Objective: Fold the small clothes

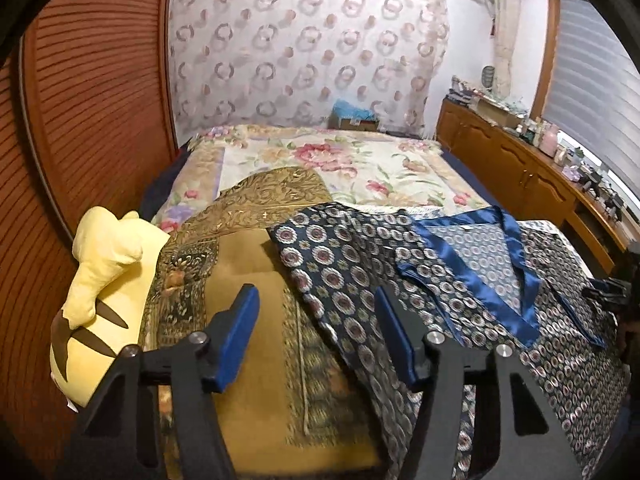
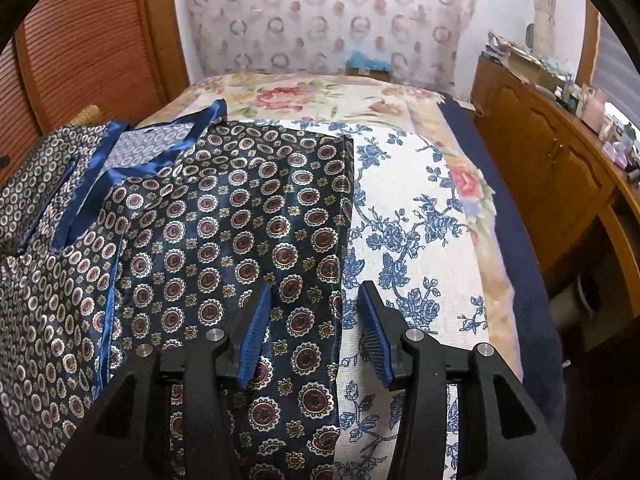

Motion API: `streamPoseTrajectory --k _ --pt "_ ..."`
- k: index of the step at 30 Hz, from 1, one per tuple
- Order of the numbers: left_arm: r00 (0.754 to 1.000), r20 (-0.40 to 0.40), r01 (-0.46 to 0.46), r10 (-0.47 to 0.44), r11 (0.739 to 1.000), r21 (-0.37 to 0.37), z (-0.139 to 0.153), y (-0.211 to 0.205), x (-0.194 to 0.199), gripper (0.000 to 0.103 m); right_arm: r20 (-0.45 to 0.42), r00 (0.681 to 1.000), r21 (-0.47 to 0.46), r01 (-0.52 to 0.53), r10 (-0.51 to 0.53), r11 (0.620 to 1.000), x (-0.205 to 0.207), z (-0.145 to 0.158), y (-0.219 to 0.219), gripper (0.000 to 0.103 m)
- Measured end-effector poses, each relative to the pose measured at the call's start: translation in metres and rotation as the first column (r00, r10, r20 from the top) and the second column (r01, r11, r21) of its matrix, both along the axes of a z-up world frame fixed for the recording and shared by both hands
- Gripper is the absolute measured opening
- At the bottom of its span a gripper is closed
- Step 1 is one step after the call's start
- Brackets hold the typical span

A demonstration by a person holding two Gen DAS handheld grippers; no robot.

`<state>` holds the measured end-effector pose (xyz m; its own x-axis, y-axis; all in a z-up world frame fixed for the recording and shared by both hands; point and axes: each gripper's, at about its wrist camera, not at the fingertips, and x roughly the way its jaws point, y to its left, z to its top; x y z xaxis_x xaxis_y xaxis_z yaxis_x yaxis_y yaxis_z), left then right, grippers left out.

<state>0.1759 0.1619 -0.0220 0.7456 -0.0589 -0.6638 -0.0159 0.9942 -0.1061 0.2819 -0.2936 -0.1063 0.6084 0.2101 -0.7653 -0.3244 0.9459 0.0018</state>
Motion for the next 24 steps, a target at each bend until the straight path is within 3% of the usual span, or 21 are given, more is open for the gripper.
streamPoseTrajectory --k 3,11,13,15,19,21,24 --pt "0.999 -0.032 -0.015 0.015 1.0 -0.009 -0.007 0.005 0.015 0.053 -0.001 1.0 0.002 0.0 0.0 1.0 0.0 0.0 0.0 0.046" --pt "0.996 -0.092 -0.012 0.006 0.997 -0.072 -0.02 0.008 0.036 0.051 -0.001 1.0 0.002 -0.001 0.001 1.0 0.0 0.0 0.0 0.046" --pt "0.995 -0.097 0.0 -0.005 0.998 -0.058 -0.021 0.004 0.037 0.034 -0.001 1.0 0.003 -0.001 0.001 1.0 0.0 0.0 -0.001 0.046" --pt "0.995 -0.104 0.002 -0.004 1.0 -0.026 -0.021 -0.001 0.038 0.032 -0.001 1.0 0.002 -0.001 0.001 1.0 0.0 0.0 -0.001 0.046" --pt "0.995 -0.098 0.019 -0.02 1.0 -0.014 -0.019 -0.009 0.037 0.007 -0.001 1.0 0.002 -0.002 0.002 1.0 0.0 0.0 0.0 0.046" --pt "0.995 -0.09 0.035 -0.036 0.999 -0.009 -0.018 -0.013 0.034 0.001 -0.001 1.0 0.002 -0.002 0.002 1.0 0.0 0.0 -0.001 0.046" --pt "0.996 -0.053 0.068 -0.067 0.997 0.021 -0.01 -0.025 0.023 0.0 -0.001 1.0 0.002 -0.002 0.002 1.0 0.0 0.0 0.0 0.046"
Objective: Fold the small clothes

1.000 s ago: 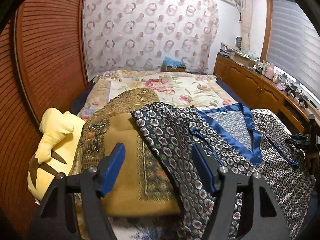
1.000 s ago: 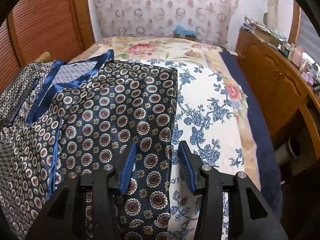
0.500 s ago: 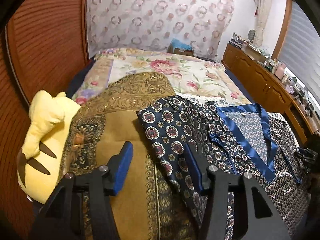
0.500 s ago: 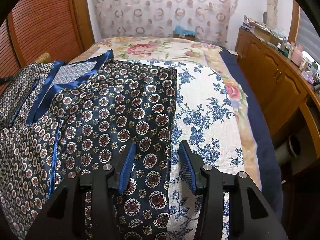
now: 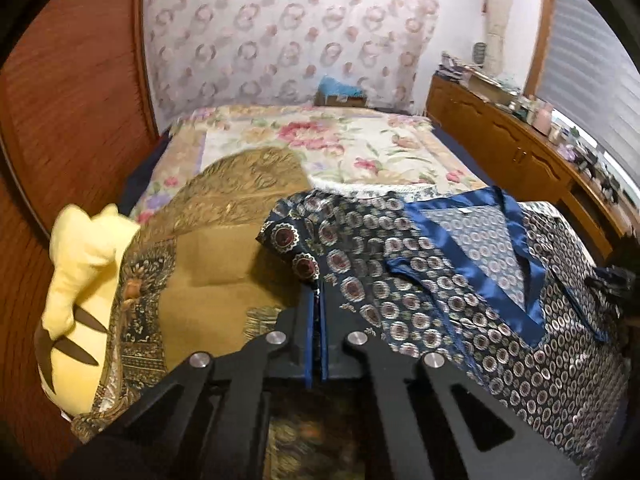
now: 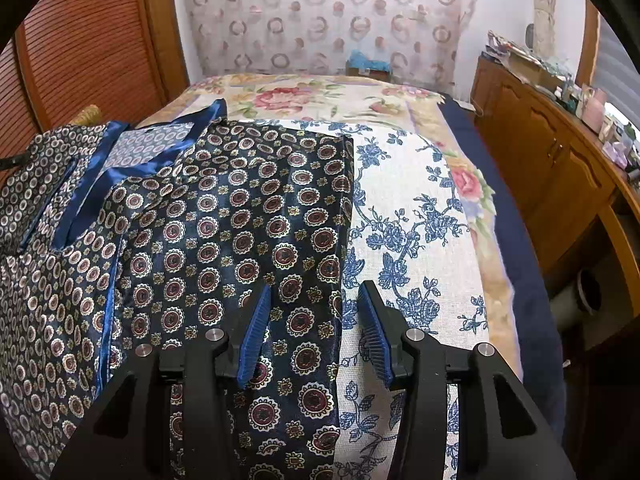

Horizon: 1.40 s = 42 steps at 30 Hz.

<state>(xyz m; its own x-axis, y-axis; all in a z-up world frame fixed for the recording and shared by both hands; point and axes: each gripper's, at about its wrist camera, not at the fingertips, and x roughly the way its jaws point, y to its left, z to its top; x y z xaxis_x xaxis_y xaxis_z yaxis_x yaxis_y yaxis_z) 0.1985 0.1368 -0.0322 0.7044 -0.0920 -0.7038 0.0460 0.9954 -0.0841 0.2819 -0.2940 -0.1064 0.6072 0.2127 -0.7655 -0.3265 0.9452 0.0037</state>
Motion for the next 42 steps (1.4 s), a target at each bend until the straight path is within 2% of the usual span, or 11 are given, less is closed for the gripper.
streamPoseTrajectory --k 6,14,23,24,26,27,28,30,36,42 --pt "0.994 0.075 0.083 -0.084 0.996 0.009 0.016 -0.028 -0.033 0.0 0.001 1.0 -0.003 0.001 -0.001 1.0 0.0 0.0 0.0 0.047" --pt "0.985 0.116 0.126 -0.127 0.992 0.018 0.026 -0.046 -0.054 0.0 -0.005 1.0 -0.006 -0.014 0.014 1.0 0.003 0.0 0.001 0.052" --pt "0.982 0.133 0.129 -0.132 0.991 0.027 0.034 -0.051 -0.059 0.0 -0.084 0.996 -0.007 0.002 -0.002 1.0 0.061 0.004 0.007 0.053" --pt "0.982 0.134 0.129 -0.131 0.991 0.026 0.033 -0.051 -0.06 0.0 -0.088 0.996 -0.008 0.003 -0.004 1.0 0.065 0.004 0.008 0.052" --pt "0.982 0.125 0.139 -0.142 0.99 0.031 0.032 -0.052 -0.063 0.0 -0.091 0.996 -0.005 -0.001 0.001 1.0 0.068 0.005 0.012 0.035" --pt "0.981 0.131 0.14 -0.144 0.989 0.038 0.033 -0.052 -0.066 0.0 -0.1 0.995 0.018 -0.012 0.014 1.0 0.068 0.005 0.013 0.014" --pt "0.98 0.14 0.139 -0.143 0.99 0.035 0.033 -0.051 -0.07 0.0 -0.111 0.993 0.048 -0.027 0.032 0.998 0.066 0.005 0.015 0.004" --pt "0.978 0.152 0.143 -0.143 0.99 0.008 0.036 -0.049 -0.081 0.0 -0.1 0.993 0.062 -0.052 0.058 0.997 0.055 0.009 0.02 0.002" --pt "0.968 0.213 0.141 -0.133 0.99 -0.025 0.042 -0.043 -0.135 0.0 0.05 0.99 0.173 -0.137 0.13 0.975 -0.017 0.051 0.016 0.0" --pt "0.972 0.22 0.101 -0.087 0.993 -0.054 0.024 -0.034 -0.183 0.0 0.142 0.979 0.256 -0.181 0.149 0.949 -0.086 0.073 0.0 0.0"
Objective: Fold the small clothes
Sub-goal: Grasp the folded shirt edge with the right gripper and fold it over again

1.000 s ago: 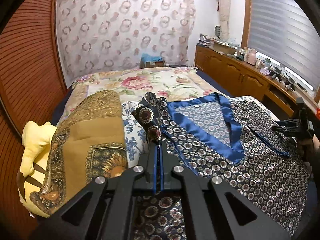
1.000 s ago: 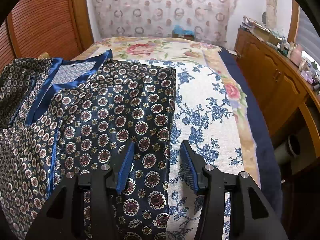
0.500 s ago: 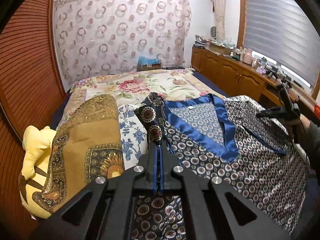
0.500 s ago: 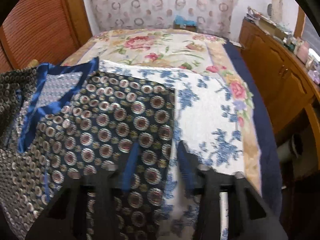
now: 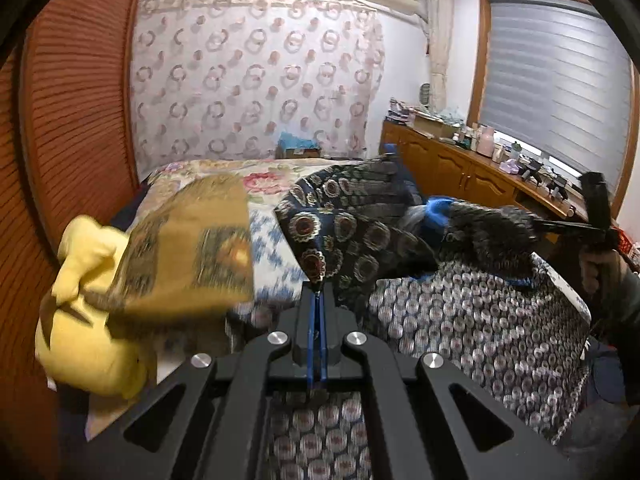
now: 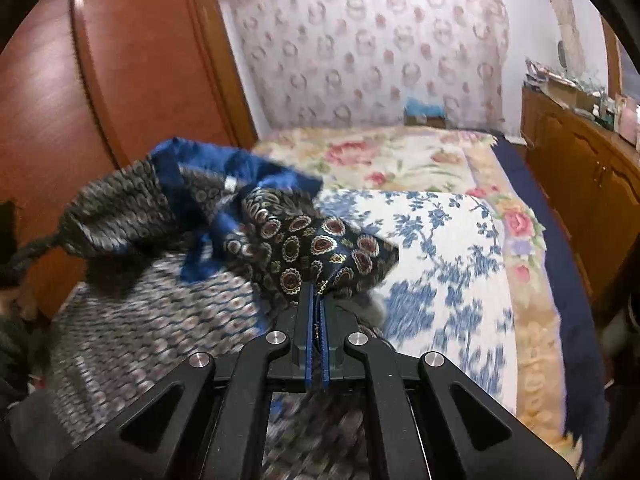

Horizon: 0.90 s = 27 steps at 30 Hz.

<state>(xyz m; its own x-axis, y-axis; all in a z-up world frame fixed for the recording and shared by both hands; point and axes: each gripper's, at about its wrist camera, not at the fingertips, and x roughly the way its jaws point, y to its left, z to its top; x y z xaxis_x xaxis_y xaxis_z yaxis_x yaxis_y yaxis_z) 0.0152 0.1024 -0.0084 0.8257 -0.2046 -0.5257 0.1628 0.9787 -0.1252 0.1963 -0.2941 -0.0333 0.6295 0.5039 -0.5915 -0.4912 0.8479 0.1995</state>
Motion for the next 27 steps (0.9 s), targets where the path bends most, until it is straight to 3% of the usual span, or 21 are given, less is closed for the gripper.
streamPoseTrajectory --k 7,12,20,27 --pt "0.998 -0.033 -0.061 0.059 0.997 -0.054 -0.024 0.023 -0.038 0.0 -0.001 1.0 0.019 0.008 -0.008 1.0 -0.058 -0.001 -0.019 0.0" --pt "0.992 -0.063 -0.109 0.105 0.992 -0.057 -0.035 0.039 -0.057 0.0 -0.05 0.999 -0.003 0.022 -0.023 1.0 -0.085 -0.015 -0.033 0.0" --pt "0.982 -0.103 -0.165 0.158 0.984 -0.06 -0.055 0.056 -0.073 0.0 -0.16 0.986 -0.029 0.045 -0.049 0.999 -0.113 -0.044 -0.052 0.0" --pt "0.979 -0.125 -0.172 0.164 0.984 -0.054 -0.058 0.064 -0.072 0.005 -0.152 0.985 -0.044 0.07 -0.076 0.997 -0.116 -0.04 -0.058 0.0"
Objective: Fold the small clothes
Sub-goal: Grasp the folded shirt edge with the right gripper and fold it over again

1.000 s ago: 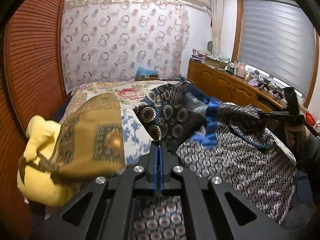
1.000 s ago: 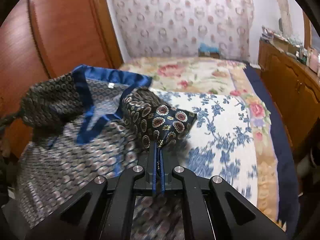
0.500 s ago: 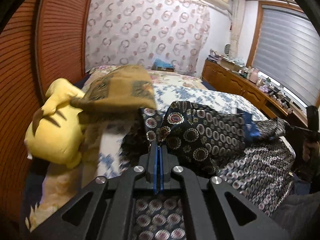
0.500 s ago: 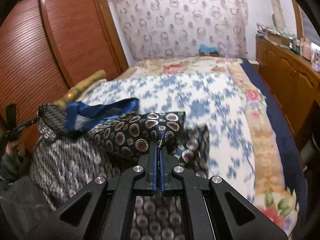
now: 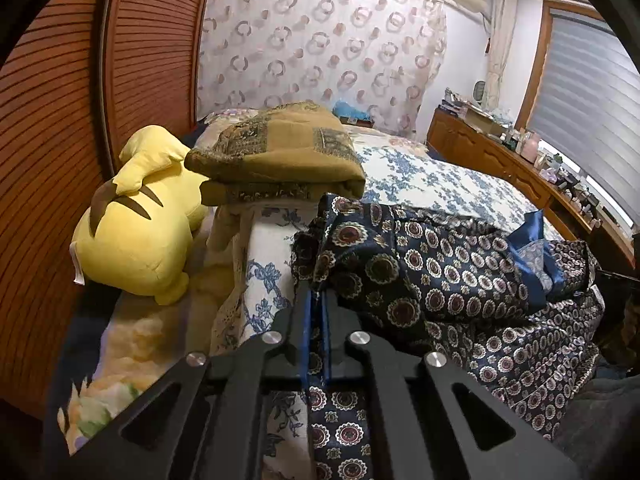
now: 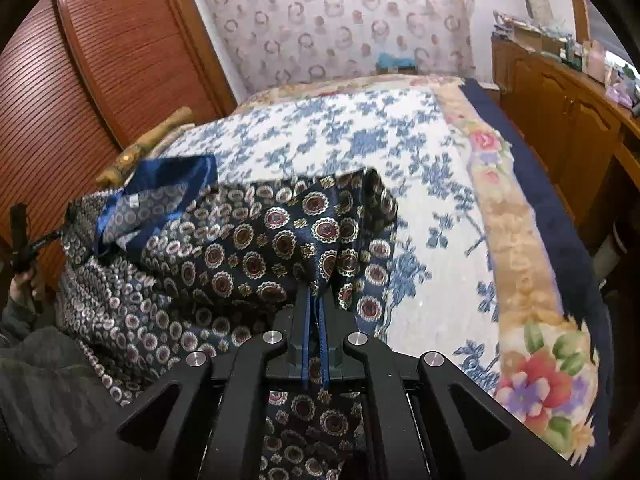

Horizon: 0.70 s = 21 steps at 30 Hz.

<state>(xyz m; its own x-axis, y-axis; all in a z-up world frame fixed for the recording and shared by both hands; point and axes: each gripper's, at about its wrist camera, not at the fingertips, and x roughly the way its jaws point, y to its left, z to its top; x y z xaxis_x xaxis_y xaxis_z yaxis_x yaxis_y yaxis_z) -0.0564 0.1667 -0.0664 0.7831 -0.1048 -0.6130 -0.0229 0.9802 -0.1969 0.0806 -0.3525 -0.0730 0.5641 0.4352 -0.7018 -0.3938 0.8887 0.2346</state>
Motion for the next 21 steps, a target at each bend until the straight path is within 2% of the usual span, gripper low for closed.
streamPoseTrajectory --k 2,4,6,11,12,13,21 --pt "1.0 0.013 0.005 -0.005 1.0 0.004 0.005 0.002 -0.002 0.012 0.027 1.0 0.006 0.0 0.0 1.0 -0.001 0.01 -0.001 0.004" --pt "1.0 0.029 0.003 -0.003 1.0 0.008 0.009 0.006 -0.004 0.024 0.052 0.999 0.0 0.009 -0.009 1.0 -0.001 0.019 -0.002 0.01" --pt "0.999 0.045 -0.007 0.006 1.0 0.012 0.015 0.01 -0.004 0.028 0.079 0.997 -0.003 0.019 -0.018 1.0 0.0 0.028 -0.004 0.013" --pt "0.998 0.059 -0.008 0.006 0.999 0.032 0.027 0.014 0.012 0.042 0.13 0.99 -0.048 0.061 -0.054 0.997 0.013 0.039 -0.003 0.028" --pt "0.998 0.057 -0.001 -0.001 0.999 0.039 0.029 0.013 0.017 0.045 0.132 0.99 -0.055 0.064 -0.056 0.996 0.018 0.039 -0.002 0.036" --pt "0.998 0.06 0.009 -0.012 0.999 0.048 0.032 0.012 0.024 0.047 0.133 0.989 -0.062 0.068 -0.06 0.996 0.023 0.038 -0.001 0.041" --pt "0.998 0.021 0.063 -0.065 0.995 0.073 0.038 -0.001 0.071 0.047 0.107 0.993 -0.09 0.058 -0.049 0.994 0.056 0.022 0.016 0.051"
